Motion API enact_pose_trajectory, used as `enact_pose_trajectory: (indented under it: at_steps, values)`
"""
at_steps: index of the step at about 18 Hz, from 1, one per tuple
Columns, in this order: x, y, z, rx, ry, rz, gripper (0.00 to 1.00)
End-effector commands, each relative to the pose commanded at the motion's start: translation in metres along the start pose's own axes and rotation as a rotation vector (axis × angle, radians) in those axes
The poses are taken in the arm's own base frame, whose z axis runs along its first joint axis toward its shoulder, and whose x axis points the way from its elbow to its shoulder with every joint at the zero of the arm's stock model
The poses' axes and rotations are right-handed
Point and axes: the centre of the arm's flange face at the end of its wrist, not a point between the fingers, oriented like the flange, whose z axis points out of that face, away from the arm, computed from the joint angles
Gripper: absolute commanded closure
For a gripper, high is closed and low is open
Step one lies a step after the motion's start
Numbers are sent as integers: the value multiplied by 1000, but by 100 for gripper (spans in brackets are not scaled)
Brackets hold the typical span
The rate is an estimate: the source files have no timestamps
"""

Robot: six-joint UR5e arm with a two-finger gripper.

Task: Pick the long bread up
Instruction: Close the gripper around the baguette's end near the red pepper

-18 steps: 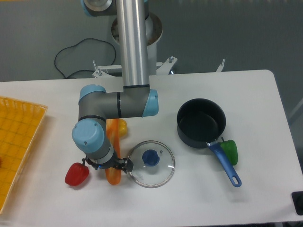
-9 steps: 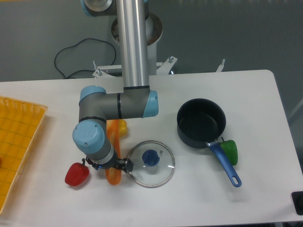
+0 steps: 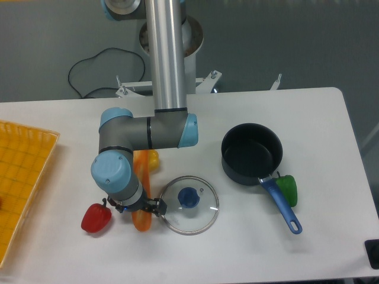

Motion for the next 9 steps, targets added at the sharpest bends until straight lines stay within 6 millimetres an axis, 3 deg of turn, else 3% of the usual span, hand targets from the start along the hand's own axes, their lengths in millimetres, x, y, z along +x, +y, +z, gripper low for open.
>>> enact_pose_trajectory:
  at_steps: [4,9]
  values:
    - [0,1,0,-1,0,5,17]
    - [2,2,-2,0,5,9,34]
